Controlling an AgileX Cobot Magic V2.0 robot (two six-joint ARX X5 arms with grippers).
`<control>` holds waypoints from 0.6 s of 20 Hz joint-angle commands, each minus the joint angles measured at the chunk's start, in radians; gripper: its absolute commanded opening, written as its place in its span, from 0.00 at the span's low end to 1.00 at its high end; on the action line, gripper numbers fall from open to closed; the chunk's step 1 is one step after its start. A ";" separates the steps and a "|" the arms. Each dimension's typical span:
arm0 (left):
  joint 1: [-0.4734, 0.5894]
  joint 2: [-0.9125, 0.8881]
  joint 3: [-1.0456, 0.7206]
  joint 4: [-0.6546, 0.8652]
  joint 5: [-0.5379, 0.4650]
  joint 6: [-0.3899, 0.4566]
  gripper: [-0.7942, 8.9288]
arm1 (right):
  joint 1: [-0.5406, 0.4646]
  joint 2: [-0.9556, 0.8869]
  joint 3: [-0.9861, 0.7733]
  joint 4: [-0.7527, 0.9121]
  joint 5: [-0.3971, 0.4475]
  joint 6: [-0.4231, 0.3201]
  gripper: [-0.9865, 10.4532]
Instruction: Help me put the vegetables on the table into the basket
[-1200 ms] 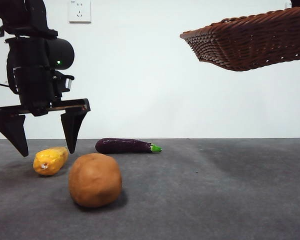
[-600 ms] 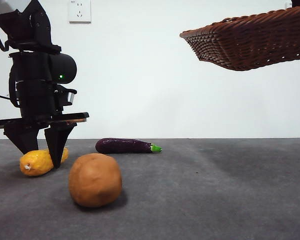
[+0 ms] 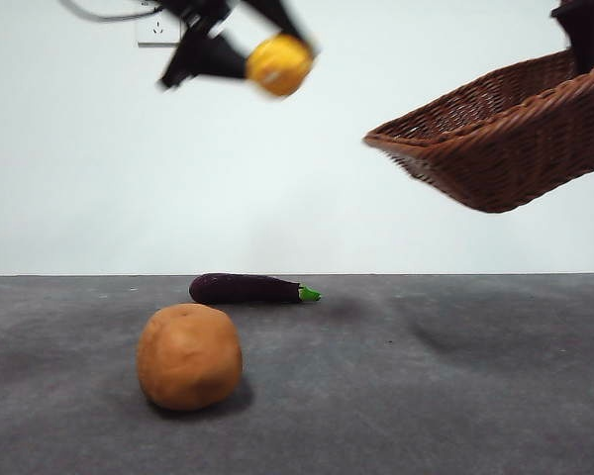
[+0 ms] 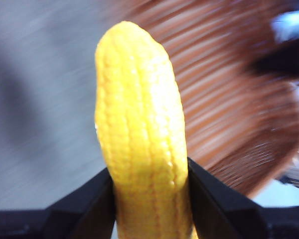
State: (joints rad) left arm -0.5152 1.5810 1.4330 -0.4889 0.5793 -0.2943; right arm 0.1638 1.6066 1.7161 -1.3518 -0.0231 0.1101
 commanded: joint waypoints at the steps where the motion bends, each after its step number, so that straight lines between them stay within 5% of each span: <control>1: -0.069 0.013 -0.002 0.067 -0.007 -0.084 0.07 | 0.059 -0.008 -0.039 0.017 -0.004 0.029 0.07; 10: -0.114 0.104 -0.002 0.051 -0.037 -0.175 0.08 | 0.237 -0.008 -0.058 0.024 -0.006 0.087 0.07; 12: -0.114 0.104 -0.002 0.037 -0.059 -0.196 0.20 | 0.251 -0.008 -0.058 0.027 -0.007 0.096 0.07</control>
State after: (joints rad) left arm -0.6258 1.6798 1.4338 -0.4538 0.5228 -0.4755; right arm 0.4141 1.6066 1.6619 -1.3369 -0.0257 0.1860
